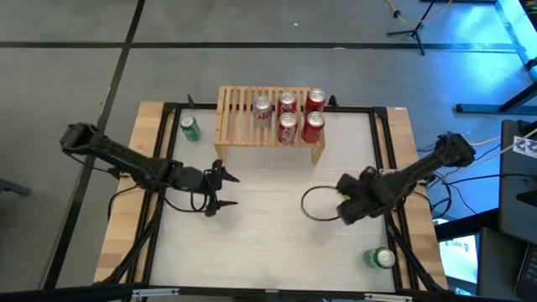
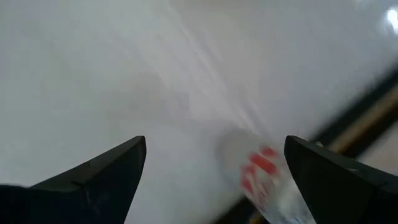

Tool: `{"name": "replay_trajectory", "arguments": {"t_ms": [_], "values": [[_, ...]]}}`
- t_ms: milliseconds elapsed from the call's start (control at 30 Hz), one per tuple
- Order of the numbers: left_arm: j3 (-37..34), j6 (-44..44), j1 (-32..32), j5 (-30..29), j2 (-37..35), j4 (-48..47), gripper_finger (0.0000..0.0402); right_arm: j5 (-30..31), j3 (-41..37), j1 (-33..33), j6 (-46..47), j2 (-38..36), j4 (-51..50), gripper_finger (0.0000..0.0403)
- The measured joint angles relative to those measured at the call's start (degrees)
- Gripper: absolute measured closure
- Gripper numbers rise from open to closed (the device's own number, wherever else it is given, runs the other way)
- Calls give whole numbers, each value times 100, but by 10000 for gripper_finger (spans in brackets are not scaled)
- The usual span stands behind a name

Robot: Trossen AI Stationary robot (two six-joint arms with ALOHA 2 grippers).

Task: Place canned beverage on shelf
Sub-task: Put the white soda can on the shelf

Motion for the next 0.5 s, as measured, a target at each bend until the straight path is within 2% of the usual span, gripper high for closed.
{"name": "replay_trajectory", "arguments": {"t_ms": [100, 233, 500], "values": [[-407, 3, 0, 2, 2, 763, 46, -108, -2, -77, 522, -238, -533, 22], [-709, 42, 6, -4, 0, 1464, 46, -199, -195, -84, 729, -661, -494, 22], [-728, 162, 6, 1, 2, 1544, 46, -452, -1048, -318, 1033, -1458, -536, 22]]}}
